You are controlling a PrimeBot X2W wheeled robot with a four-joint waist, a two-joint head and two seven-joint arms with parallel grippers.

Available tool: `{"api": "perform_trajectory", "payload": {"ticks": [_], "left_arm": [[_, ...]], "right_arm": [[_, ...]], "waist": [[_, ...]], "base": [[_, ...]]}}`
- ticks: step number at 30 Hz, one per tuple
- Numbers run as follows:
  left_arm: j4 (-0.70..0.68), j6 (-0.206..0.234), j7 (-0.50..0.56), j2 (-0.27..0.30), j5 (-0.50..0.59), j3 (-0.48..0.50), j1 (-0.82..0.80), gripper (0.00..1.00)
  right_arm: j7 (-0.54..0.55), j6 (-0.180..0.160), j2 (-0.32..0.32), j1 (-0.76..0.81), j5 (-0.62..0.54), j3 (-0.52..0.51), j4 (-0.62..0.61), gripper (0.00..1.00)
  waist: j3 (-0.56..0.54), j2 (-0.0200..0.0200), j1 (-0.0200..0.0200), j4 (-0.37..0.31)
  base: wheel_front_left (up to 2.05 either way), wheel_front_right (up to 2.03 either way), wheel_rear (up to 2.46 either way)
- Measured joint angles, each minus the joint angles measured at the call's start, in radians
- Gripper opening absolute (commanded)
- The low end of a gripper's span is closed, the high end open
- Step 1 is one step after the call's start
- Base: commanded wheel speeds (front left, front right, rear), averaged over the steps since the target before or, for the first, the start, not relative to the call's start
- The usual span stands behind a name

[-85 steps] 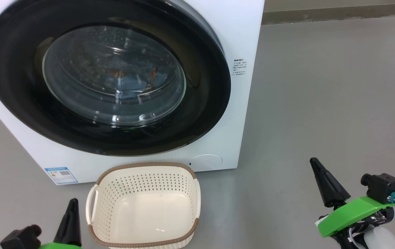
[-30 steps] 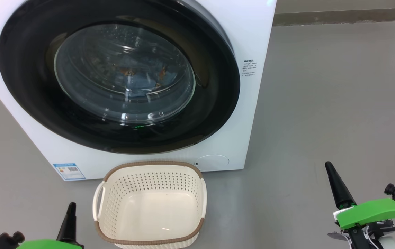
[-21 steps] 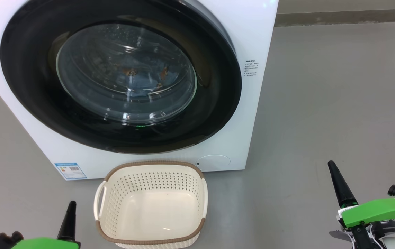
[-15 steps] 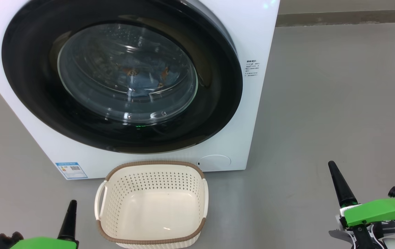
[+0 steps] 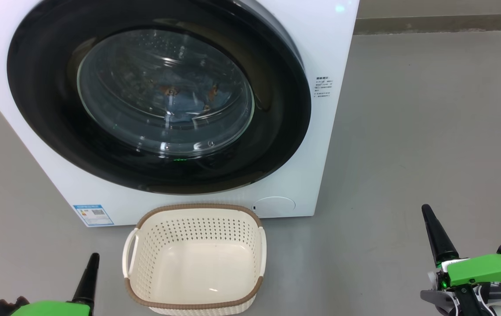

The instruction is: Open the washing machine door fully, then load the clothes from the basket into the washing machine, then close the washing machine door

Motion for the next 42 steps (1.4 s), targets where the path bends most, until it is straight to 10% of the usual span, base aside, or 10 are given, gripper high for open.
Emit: {"api": "perform_trajectory", "payload": {"ticks": [42], "left_arm": [[0.008,-0.004,0.07,-0.012,-0.243,0.03,-0.019,0.0]], "right_arm": [[0.074,-0.003,0.05,0.036,0.227,-0.072,-0.011,0.0]], "waist": [[-0.002,0.0,0.0,0.015]], "base": [[0.0,0.0,0.0]]}}
